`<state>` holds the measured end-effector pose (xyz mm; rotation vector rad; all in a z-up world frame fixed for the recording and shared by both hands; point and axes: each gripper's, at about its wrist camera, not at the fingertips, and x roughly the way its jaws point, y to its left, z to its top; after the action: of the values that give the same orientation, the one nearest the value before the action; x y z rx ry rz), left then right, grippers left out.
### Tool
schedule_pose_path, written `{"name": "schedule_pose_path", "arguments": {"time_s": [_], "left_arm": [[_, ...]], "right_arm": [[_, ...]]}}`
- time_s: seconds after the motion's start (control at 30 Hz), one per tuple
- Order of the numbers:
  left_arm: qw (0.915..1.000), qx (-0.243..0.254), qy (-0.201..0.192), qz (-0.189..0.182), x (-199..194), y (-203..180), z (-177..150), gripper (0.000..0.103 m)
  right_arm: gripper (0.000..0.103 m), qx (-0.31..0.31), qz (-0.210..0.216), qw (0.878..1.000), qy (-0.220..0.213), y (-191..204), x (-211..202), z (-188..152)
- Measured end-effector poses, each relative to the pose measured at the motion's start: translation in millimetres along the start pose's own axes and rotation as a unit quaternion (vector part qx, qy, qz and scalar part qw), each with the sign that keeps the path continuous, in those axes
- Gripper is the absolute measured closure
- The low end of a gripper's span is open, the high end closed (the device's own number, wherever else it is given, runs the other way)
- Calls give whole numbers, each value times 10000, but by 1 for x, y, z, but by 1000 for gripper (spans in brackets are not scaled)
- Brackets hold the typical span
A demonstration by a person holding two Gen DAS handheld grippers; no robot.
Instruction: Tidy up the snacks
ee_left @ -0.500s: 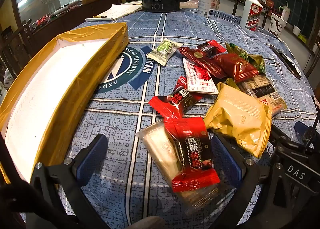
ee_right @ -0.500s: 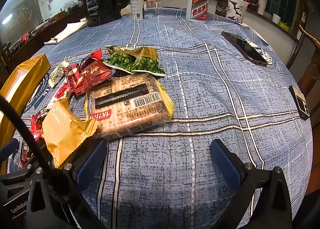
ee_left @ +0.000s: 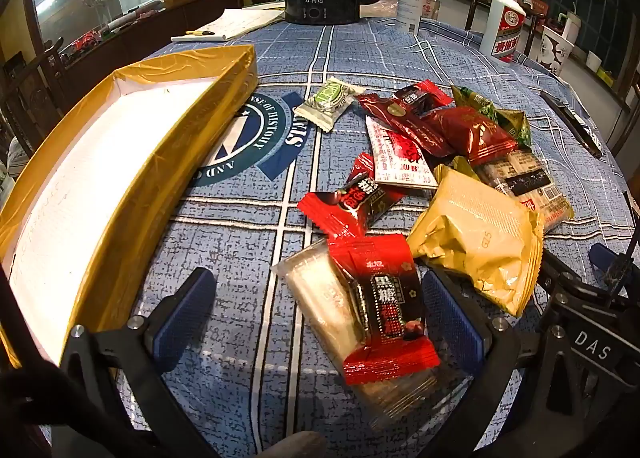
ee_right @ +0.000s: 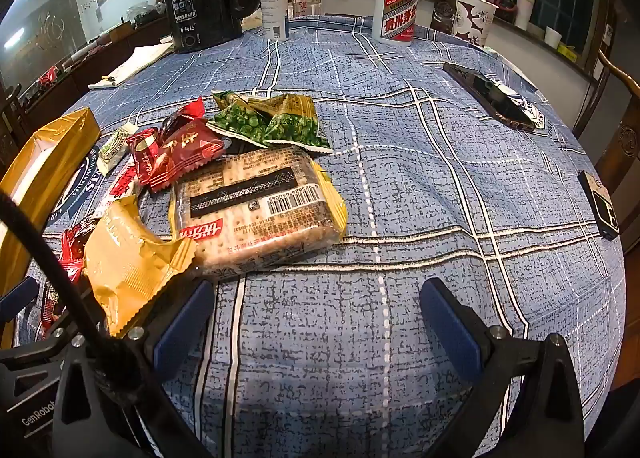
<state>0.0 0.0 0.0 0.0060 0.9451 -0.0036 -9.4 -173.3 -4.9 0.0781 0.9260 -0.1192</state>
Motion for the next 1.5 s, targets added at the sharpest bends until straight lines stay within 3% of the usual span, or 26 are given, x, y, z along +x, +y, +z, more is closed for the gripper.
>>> {"name": "schedule_pose_path", "arguments": {"time_s": [1.5], "left_arm": [[10000, -50, 38, 51, -3, 0, -2, 0]], "right_arm": [[0, -1, -1, 10000, 4, 0, 0, 0]]}}
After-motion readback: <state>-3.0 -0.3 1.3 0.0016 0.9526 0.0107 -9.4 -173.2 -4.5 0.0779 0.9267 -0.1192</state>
